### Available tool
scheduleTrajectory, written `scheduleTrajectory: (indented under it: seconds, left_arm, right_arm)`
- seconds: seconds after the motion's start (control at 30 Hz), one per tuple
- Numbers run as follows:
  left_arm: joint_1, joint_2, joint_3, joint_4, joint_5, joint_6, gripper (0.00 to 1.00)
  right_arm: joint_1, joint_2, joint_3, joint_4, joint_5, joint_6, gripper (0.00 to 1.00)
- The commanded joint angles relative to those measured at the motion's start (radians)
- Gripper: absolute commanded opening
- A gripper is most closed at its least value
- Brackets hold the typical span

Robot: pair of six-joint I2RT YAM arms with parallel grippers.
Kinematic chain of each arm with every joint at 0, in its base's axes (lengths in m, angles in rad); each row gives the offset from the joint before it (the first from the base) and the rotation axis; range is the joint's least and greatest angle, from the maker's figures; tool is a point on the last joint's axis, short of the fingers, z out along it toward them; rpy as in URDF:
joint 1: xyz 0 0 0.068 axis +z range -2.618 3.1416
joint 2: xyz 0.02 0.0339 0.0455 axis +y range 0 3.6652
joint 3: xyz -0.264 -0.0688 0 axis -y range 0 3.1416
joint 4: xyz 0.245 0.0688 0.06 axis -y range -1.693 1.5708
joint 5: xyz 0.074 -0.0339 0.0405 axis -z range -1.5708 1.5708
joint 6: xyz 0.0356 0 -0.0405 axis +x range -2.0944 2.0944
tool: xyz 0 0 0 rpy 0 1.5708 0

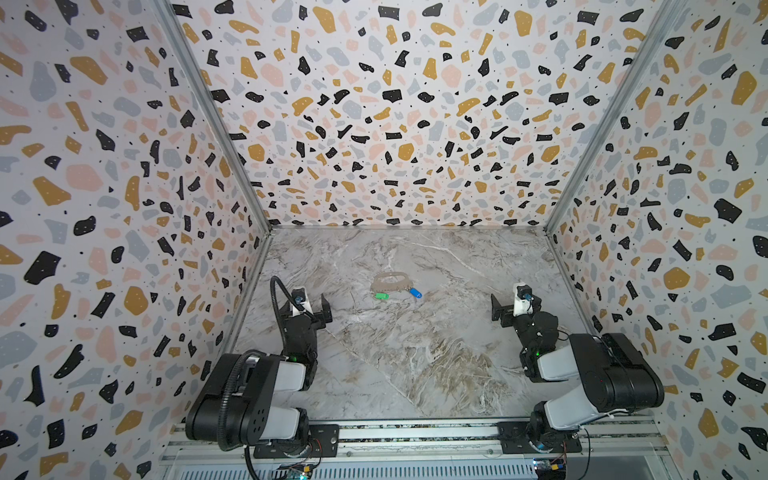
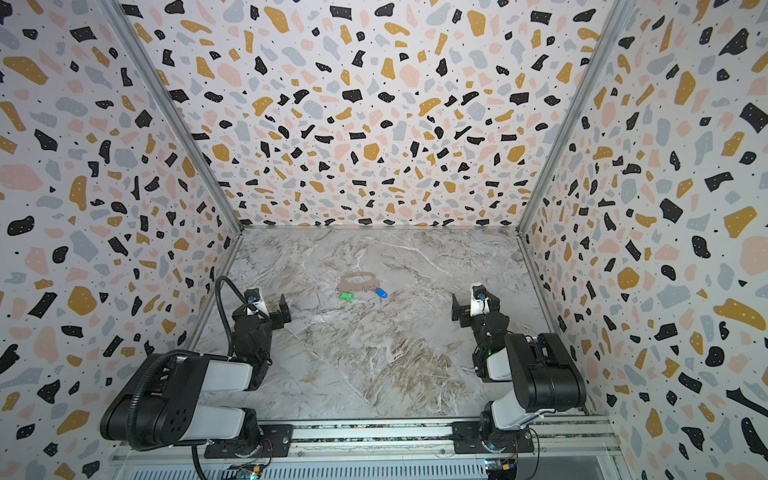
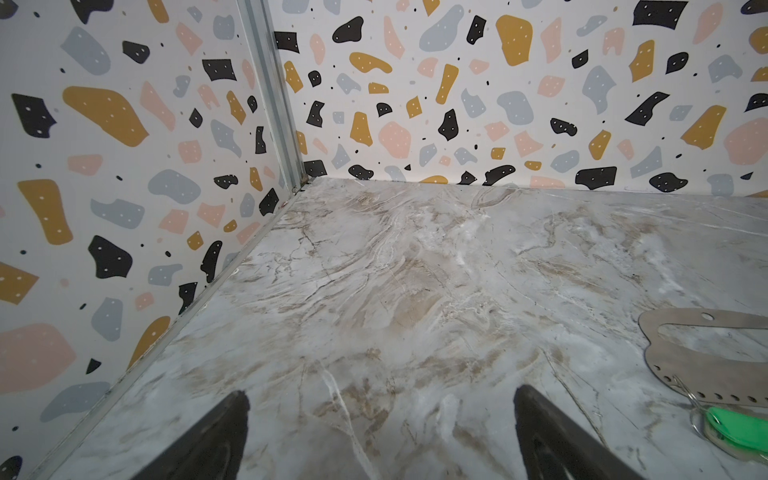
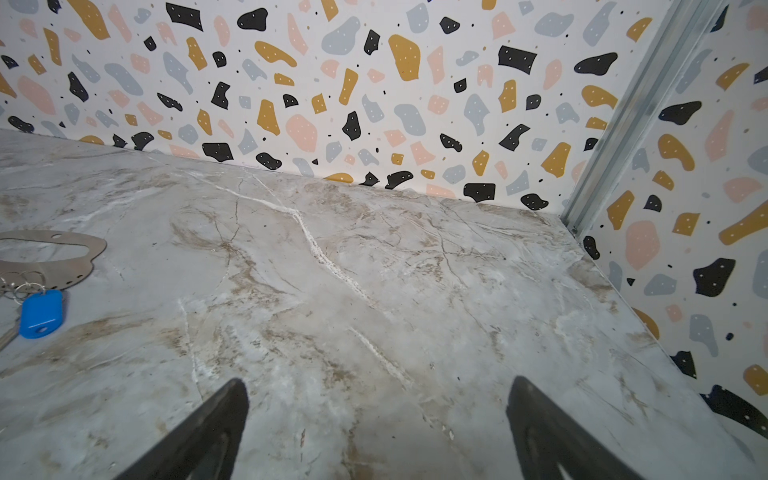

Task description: Remove the keys from the keyring

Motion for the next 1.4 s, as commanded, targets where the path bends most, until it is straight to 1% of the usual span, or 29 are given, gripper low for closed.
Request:
scheduleTrajectory:
  seconds: [0.0, 0.53, 0.63, 0.7, 0.73, 0.8, 0.87, 0.9, 0.93, 0.97, 1.03, 1.07, 1.17, 1.2, 1.23, 1.3, 1.37]
  left_arm:
    - [0.003, -0.002, 0.025, 0.024, 0.008, 0.016, 1.00]
    - [0.001, -0.006, 0.021, 0.027, 0.000, 0.016, 1.00]
    - [0.001, -0.009, 0.020, 0.029, -0.032, 0.003, 0.99]
    - [0.000, -0.027, 0.024, 0.016, -0.053, -0.006, 1.00]
    - [0.000, -0.052, 0.044, -0.035, -0.068, -0.013, 1.00]
    - [0.000, -0.101, 0.110, -0.195, -0.143, -0.043, 1.00]
    - [0.000, -0.149, 0.210, -0.401, -0.216, -0.091, 1.00]
    - [0.001, -0.170, 0.255, -0.485, -0.219, -0.126, 0.99]
    - [0.002, -0.184, 0.283, -0.527, -0.177, -0.142, 0.99]
    - [0.002, -0.191, 0.303, -0.541, -0.107, -0.149, 1.00]
    - [-0.007, -0.190, 0.350, -0.571, 0.023, -0.196, 0.95]
    - [-0.013, -0.183, 0.378, -0.602, 0.063, -0.214, 0.93]
    - [-0.067, -0.122, 0.494, -0.716, 0.145, -0.237, 0.88]
    - [-0.092, -0.092, 0.535, -0.754, 0.164, -0.239, 0.87]
    - [-0.119, -0.061, 0.576, -0.790, 0.178, -0.233, 0.84]
    - [-0.181, 0.006, 0.651, -0.874, 0.190, -0.221, 0.79]
    - [-0.224, 0.066, 0.728, -0.981, 0.192, -0.227, 0.69]
  right_arm:
    - [-0.003, -0.013, 0.010, 0.006, -0.012, 0.015, 0.99]
    - [-0.001, -0.016, 0.006, 0.011, -0.005, 0.011, 0.99]
    - [0.013, -0.021, -0.007, 0.034, 0.024, 0.005, 0.99]
    - [0.016, -0.058, -0.027, 0.048, 0.055, 0.014, 0.99]
    - [0.016, -0.093, -0.029, 0.020, 0.075, 0.022, 0.99]
    - [0.020, -0.190, -0.005, -0.118, 0.110, 0.027, 0.99]
    - [0.038, -0.271, 0.054, -0.270, 0.119, 0.008, 0.99]
    - [0.057, -0.299, 0.097, -0.348, 0.136, 0.008, 0.99]
    - [0.078, -0.314, 0.146, -0.415, 0.153, 0.020, 0.99]
    - [0.097, -0.314, 0.187, -0.475, 0.163, 0.037, 0.99]
    - [0.152, -0.286, 0.275, -0.558, 0.167, 0.066, 0.99]
    - [0.182, -0.264, 0.311, -0.581, 0.171, 0.080, 0.99]
    - [0.290, -0.165, 0.447, -0.672, 0.169, 0.132, 0.99]
    - [0.323, -0.116, 0.514, -0.726, 0.168, 0.170, 1.00]
    - [0.353, -0.066, 0.584, -0.780, 0.151, 0.199, 0.98]
    - [0.420, 0.049, 0.728, -0.885, 0.094, 0.204, 0.95]
    - [0.481, 0.140, 0.852, -0.969, 0.106, 0.213, 0.91]
